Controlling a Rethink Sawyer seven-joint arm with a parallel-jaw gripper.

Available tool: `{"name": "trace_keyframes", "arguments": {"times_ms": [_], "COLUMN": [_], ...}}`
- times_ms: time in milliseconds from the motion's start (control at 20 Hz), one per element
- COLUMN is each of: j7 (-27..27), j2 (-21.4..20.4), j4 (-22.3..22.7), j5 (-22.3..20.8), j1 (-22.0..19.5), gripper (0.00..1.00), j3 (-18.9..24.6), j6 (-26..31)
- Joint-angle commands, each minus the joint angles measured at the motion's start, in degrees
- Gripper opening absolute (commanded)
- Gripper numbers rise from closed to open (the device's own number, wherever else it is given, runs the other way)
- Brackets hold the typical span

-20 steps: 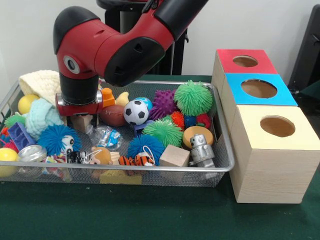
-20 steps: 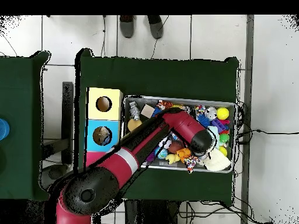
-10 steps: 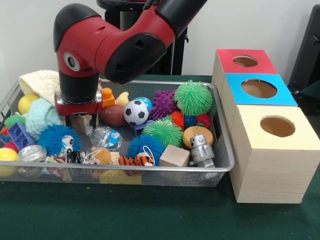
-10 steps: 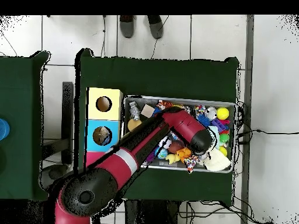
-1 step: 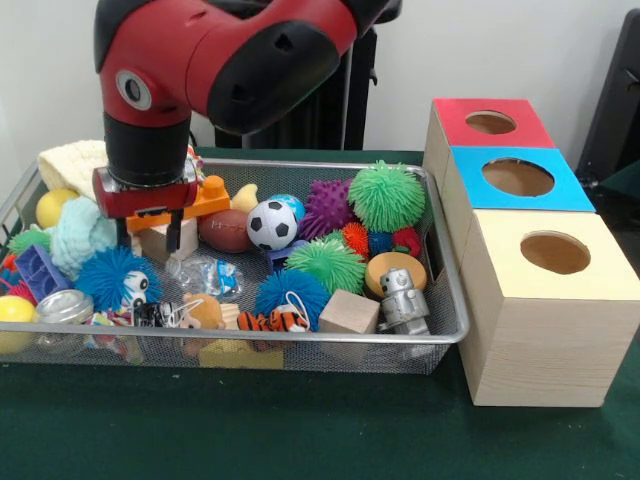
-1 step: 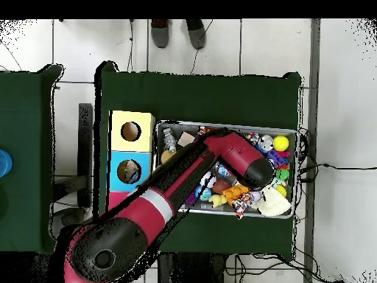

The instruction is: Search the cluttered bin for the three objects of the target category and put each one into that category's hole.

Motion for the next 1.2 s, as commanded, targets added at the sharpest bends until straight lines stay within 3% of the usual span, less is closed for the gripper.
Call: {"name": "trace_keyframes", "arguments": {"times_ms": [50,350,1200], "j7": [-23.3,-26.3,-33.7], "j2": [-3.0,-4.2,-3.9], "j4": [-4.5,-2.9,-2.9], "j5": [-0.7,1.4,0.3], "j1": [-1.1,0.1,0.5], "gripper": [1.0,1.0,1.0], "j3": [9.0,10.3,10.5], "j6": [0.8,1.4,4.7]}}
